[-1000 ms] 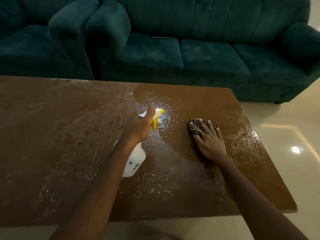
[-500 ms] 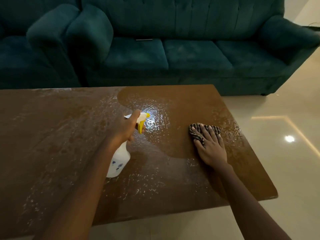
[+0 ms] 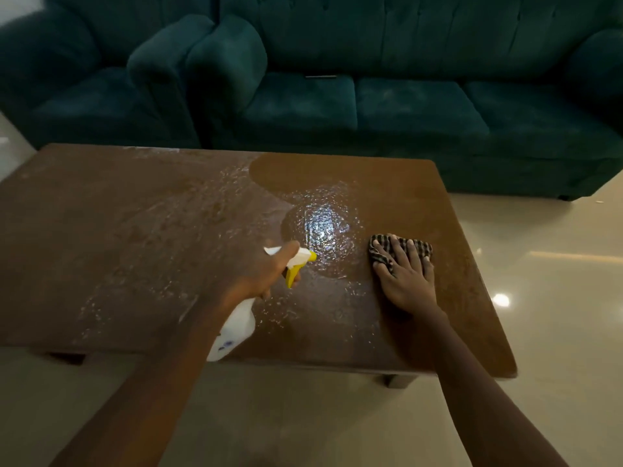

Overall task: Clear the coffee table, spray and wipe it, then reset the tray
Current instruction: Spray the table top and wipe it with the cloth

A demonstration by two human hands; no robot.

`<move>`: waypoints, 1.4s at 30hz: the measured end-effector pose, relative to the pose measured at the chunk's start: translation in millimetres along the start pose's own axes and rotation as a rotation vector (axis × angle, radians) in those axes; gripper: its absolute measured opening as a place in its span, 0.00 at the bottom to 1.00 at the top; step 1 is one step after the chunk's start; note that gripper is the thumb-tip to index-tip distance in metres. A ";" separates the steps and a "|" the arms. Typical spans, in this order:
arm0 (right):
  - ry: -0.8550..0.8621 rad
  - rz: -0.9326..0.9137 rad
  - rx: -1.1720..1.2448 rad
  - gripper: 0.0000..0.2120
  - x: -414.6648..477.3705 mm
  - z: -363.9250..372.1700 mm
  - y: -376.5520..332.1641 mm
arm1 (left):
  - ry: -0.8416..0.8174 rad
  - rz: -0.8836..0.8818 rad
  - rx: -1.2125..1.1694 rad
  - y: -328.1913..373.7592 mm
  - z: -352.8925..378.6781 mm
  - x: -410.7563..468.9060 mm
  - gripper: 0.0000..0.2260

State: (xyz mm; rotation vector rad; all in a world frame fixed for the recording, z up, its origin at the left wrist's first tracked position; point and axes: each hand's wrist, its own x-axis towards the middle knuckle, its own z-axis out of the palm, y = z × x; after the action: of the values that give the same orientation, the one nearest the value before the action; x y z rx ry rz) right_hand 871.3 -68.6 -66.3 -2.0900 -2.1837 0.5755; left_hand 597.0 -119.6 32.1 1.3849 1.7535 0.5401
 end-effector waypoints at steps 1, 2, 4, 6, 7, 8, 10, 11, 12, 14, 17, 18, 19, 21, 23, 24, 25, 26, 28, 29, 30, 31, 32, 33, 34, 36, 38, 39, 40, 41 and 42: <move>-0.004 -0.001 0.002 0.26 -0.1 -0.8 -0.7 | 0.007 -0.013 -0.010 -0.3 6.1 -7.4 0.28; -0.005 -0.002 0.004 0.26 -0.4 -1.2 -1.4 | 0.010 -0.022 -0.027 -0.1 11.7 -14.4 0.27; -0.002 0.004 0.012 0.25 -1.5 -1.4 -2.5 | 0.024 -0.038 -0.034 0.2 19.7 -25.9 0.24; 0.005 0.012 0.010 0.26 -3.1 -1.3 -3.5 | 0.049 -0.050 -0.041 0.3 23.3 -33.7 0.20; 0.012 0.014 0.006 0.26 -4.1 -0.9 -4.2 | 0.057 -0.049 -0.054 -3.4 24.5 -35.5 0.18; 0.016 0.018 0.003 0.26 -4.3 -0.6 -5.5 | 0.065 -0.052 -0.070 -6.5 25.8 -37.3 0.18; 0.005 0.028 0.012 0.26 -6.5 -0.3 -9.0 | 0.078 -0.064 -0.077 -13.5 23.5 -42.5 0.19; -0.005 0.033 0.016 0.26 -9.6 -0.1 -11.1 | 0.075 -0.064 -0.072 -18.3 21.4 -45.4 0.20; -0.014 0.041 0.018 0.26 -13.4 0.8 -12.9 | 0.065 -0.070 -0.070 -22.5 19.5 -49.5 0.20; -0.024 0.058 0.027 0.26 -20.9 2.1 -16.3 | 0.061 -0.089 -0.092 -30.6 15.6 -57.0 0.17; -0.026 0.101 0.055 0.27 -29.8 2.7 -24.9 | 0.081 -0.042 -0.155 -35.0 9.8 -66.3 0.15; -0.026 0.108 0.057 0.27 -32.2 2.9 -27.6 | 0.087 -0.015 -0.158 -35.6 8.9 -68.6 0.16; -0.026 0.114 0.060 0.27 -34.2 2.9 -30.8 | 0.086 -0.001 -0.167 -37.2 8.0 -70.1 0.16; -0.027 0.135 0.070 0.27 -37.7 2.8 -35.7 | 0.085 -0.020 -0.208 -39.5 6.4 -73.3 0.14; -0.023 0.148 0.079 0.27 -40.7 3.3 -39.7 | 0.077 -0.050 -0.252 -43.2 6.8 -75.2 0.14; -0.021 0.154 0.083 0.27 -41.9 3.4 -41.1 | 0.080 -0.057 -0.278 -44.1 6.8 -76.6 0.15; -0.020 0.161 0.085 0.27 -42.3 4.2 -42.0 | 0.086 -0.058 -0.308 -43.9 5.7 -79.5 0.15; -0.019 0.169 0.084 0.27 -41.3 5.4 -42.4 | 0.090 -0.056 -0.332 -44.6 4.9 -81.3 0.16; -0.017 0.187 0.072 0.27 -38.7 8.4 -46.8 | 0.108 -0.053 -0.365 -47.2 1.3 -85.6 0.16; -0.013 0.188 0.059 0.27 -36.9 11.3 -52.0 | 0.123 -0.050 -0.376 -49.7 -0.7 -86.7 0.15; -0.011 0.176 0.044 0.26 -35.9 15.1 -60.0 | 0.136 -0.049 -0.376 -53.3 -2.3 -86.7 0.16; -0.011 0.146 0.030 0.26 -36.8 20.0 -71.3 | 0.147 -0.050 -0.365 -56.3 -3.5 -86.9 0.16; -0.007 0.096 0.012 0.26 -39.4 26.7 -84.6 | 0.161 -0.053 -0.359 -59.4 -4.0 -86.6 0.17; 0.000 0.030 -0.012 0.26 -44.8 34.5 -99.1 | 0.178 -0.056 -0.362 -61.6 -4.6 -86.8 0.17; 0.015 -0.044 -0.042 0.27 -53.9 43.4 -112.2 | 0.191 -0.057 -0.375 -63.6 -4.6 -86.8 0.17; 0.050 -0.178 -0.100 0.29 -79.5 59.3 -127.6 | 0.202 -0.054 -0.387 -65.9 -4.6 -89.2 0.17; 0.072 -0.276 -0.143 0.29 -106.9 68.3 -121.8 | 0.212 -0.043 -0.375 -67.0 -3.4 -90.9 0.17; 0.091 -0.305 -0.146 0.28 -118.2 70.8 -112.1 | 0.218 -0.046 -0.373 -67.3 -2.6 -91.1 0.18; 0.114 -0.312 -0.137 0.27 -127.6 71.5 -99.1 | 0.218 -0.046 -0.378 -68.3 -1.2 -90.5 0.18; 0.131 -0.297 -0.131 0.26 -134.9 70.3 -84.8 | 0.209 -0.042 -0.386 -67.6 -0.2 -90.5 0.18; 0.146 -0.260 -0.134 0.26 -139.8 67.4 -70.3 | 0.193 -0.036 -0.394 -69.2 1.4 -88.8 0.18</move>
State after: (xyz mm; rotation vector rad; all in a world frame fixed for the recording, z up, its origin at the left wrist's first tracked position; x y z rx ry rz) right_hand 795.0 -220.4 -78.0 -1.7950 -2.4117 0.2530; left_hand 562.7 -224.4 9.2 1.0503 1.7017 0.9679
